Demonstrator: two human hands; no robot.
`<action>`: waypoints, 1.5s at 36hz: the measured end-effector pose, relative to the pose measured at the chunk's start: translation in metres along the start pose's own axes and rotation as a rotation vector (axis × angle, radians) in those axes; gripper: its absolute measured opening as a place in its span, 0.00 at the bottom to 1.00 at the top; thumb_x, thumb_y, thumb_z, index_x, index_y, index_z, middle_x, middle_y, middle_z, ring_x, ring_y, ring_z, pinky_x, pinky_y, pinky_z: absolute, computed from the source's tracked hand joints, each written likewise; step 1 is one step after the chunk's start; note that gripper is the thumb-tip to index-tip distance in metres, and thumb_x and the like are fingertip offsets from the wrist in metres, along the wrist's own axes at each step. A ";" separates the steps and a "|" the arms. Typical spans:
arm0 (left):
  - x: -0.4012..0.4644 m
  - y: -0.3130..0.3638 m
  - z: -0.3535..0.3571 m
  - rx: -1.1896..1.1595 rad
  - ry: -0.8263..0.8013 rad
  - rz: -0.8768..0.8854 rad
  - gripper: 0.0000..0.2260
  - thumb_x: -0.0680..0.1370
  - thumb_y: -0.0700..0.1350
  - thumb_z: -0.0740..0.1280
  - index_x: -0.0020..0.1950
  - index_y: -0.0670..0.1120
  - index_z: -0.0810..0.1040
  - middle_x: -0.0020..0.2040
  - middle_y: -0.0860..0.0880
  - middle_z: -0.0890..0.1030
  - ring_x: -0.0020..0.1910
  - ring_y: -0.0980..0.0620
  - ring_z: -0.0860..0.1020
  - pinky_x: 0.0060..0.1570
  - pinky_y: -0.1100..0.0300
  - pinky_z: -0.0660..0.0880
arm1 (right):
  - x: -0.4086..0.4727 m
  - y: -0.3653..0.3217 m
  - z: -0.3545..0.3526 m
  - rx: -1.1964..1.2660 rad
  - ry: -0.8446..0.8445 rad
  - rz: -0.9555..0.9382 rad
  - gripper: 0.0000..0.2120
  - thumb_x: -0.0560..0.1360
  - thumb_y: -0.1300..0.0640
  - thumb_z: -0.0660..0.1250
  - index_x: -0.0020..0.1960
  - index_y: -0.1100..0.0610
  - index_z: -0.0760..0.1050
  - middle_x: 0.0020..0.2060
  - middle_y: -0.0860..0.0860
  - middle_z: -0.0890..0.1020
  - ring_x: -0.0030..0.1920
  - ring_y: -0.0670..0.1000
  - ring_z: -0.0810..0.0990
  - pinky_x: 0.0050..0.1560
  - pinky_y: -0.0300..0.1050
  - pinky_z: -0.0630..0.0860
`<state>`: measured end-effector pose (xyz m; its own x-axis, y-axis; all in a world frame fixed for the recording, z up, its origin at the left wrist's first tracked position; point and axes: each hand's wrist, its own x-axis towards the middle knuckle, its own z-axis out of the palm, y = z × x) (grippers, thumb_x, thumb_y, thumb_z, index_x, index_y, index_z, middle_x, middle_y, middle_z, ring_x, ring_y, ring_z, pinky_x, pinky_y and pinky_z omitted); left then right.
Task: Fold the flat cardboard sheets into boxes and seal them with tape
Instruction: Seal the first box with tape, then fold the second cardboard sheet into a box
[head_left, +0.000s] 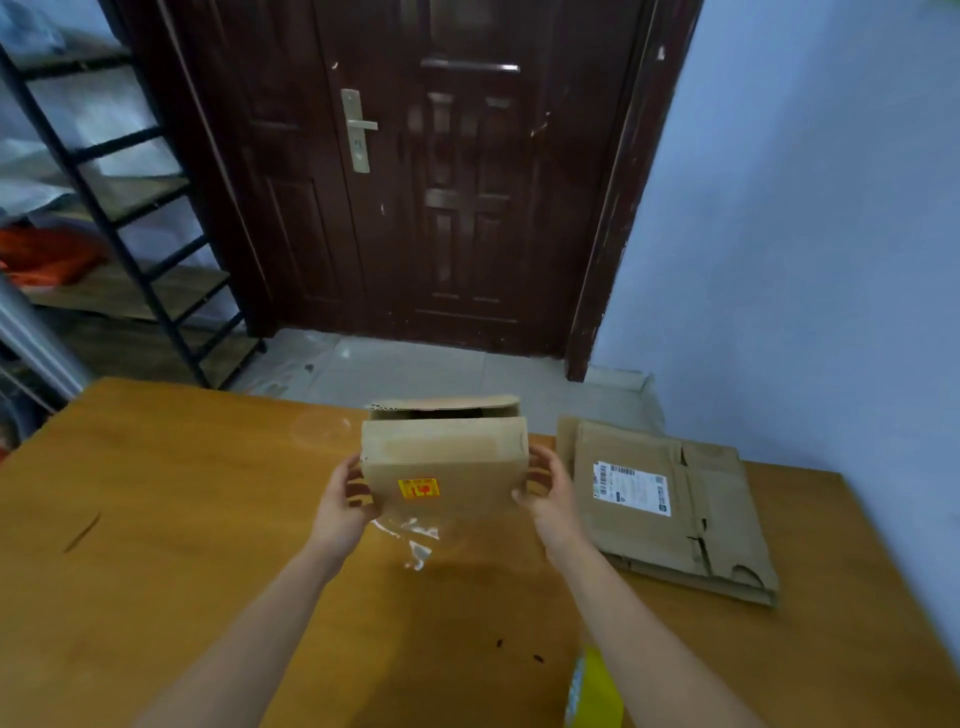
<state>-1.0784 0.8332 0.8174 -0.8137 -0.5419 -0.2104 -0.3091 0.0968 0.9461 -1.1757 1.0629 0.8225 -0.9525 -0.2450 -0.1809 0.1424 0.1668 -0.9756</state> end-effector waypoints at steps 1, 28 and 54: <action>0.005 -0.003 0.000 0.015 -0.016 -0.007 0.29 0.73 0.26 0.65 0.70 0.46 0.64 0.55 0.47 0.74 0.52 0.45 0.75 0.43 0.57 0.75 | 0.002 0.000 0.005 -0.004 0.025 0.003 0.24 0.72 0.71 0.66 0.63 0.51 0.70 0.54 0.47 0.76 0.54 0.44 0.75 0.51 0.40 0.77; 0.170 -0.012 -0.026 0.127 0.071 -0.373 0.36 0.75 0.69 0.53 0.67 0.39 0.70 0.64 0.38 0.73 0.62 0.38 0.71 0.55 0.48 0.67 | 0.107 -0.002 0.130 -0.111 0.137 0.526 0.54 0.60 0.19 0.52 0.75 0.54 0.57 0.73 0.53 0.64 0.71 0.59 0.64 0.69 0.61 0.65; 0.237 0.024 -0.013 0.798 0.130 -0.100 0.17 0.80 0.49 0.57 0.61 0.37 0.66 0.58 0.34 0.75 0.55 0.34 0.75 0.51 0.45 0.72 | 0.156 -0.011 0.115 -0.702 0.112 0.323 0.30 0.80 0.39 0.43 0.57 0.60 0.73 0.55 0.58 0.79 0.53 0.58 0.77 0.44 0.47 0.71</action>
<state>-1.2720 0.6960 0.7932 -0.7151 -0.6675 -0.2077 -0.6750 0.5820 0.4534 -1.2945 0.9130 0.7910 -0.9197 0.0102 -0.3924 0.2489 0.7882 -0.5629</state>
